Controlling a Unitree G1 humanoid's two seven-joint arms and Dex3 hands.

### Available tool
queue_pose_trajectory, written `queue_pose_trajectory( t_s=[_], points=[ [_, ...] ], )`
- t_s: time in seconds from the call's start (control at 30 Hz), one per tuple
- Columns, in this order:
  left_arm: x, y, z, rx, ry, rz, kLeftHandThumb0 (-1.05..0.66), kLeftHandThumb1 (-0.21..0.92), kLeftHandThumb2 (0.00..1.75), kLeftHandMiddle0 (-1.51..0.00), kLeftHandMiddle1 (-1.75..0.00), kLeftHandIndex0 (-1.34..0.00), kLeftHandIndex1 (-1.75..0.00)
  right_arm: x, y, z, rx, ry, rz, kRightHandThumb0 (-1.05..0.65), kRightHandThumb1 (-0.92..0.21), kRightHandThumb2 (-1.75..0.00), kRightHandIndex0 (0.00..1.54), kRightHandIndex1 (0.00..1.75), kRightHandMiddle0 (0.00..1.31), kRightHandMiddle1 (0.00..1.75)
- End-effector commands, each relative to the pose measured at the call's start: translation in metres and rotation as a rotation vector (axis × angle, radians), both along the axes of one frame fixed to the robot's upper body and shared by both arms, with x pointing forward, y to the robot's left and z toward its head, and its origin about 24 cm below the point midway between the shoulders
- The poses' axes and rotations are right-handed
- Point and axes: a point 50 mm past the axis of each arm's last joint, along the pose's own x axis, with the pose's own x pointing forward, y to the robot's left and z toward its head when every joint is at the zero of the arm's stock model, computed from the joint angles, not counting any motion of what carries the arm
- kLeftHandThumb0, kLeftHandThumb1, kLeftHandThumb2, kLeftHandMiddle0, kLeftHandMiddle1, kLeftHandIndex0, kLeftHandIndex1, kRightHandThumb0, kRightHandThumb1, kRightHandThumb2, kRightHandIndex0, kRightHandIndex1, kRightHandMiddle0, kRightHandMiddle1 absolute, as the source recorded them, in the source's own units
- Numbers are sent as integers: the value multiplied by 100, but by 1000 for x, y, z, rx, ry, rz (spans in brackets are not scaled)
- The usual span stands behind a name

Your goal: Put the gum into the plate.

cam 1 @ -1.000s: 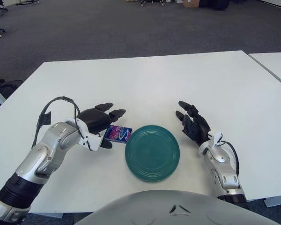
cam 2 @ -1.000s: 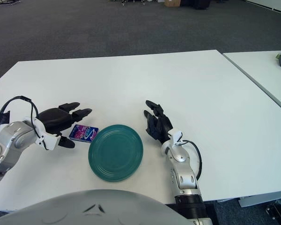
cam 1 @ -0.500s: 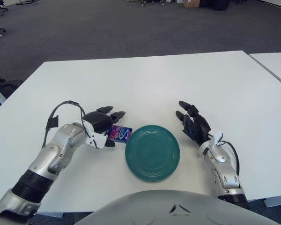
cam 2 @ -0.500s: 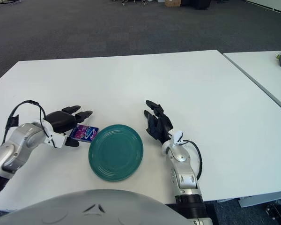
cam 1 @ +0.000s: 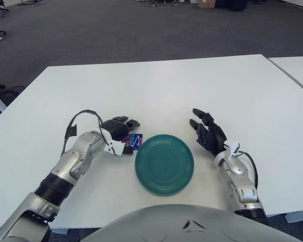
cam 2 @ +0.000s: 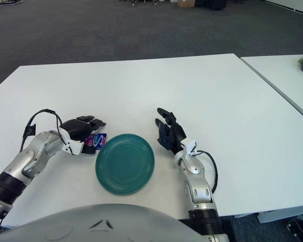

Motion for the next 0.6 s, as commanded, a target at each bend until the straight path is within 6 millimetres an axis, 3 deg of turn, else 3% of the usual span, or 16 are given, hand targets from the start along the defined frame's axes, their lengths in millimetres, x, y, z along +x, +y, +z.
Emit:
queue_pose_trajectory(
  t_s=[0.0, 0.03, 0.07, 0.17, 0.33, 0.57],
  points=[
    [2, -1, -8, 13, -1, -4, -79, 92, 29, -43, -46, -10, -119, -7, -2, -14, -9, 88, -3, -74, -92, -86, 31, 1, 0, 55],
    [2, 0, -8, 10, -7, -1, -76, 92, 28, -41, -60, -11, -127, -7, -2, -14, -9, 88, -2, -74, -92, -86, 31, 1, 0, 55],
    [2, 0, -8, 8, -12, 1, -62, 92, 30, -40, -71, -21, -138, -7, -2, -14, -9, 88, -2, -74, -92, -87, 30, 1, 0, 54],
    [-1, -2, -5, 7, -26, 0, -45, 88, 39, -39, -89, -34, -150, -7, -2, -15, -9, 89, -2, -74, -92, -87, 30, 1, 0, 54],
    [-2, -2, -2, 23, -34, -12, -40, 74, 64, -40, -111, -43, -158, -7, -1, -15, -12, 90, -4, -73, -92, -88, 29, 0, 0, 53],
    [-3, -2, 0, 17, -33, -22, -39, 66, 74, -39, -129, -47, -159, -6, 0, -15, -10, 87, -1, -75, -92, -88, 30, 1, 0, 54]
  ],
)
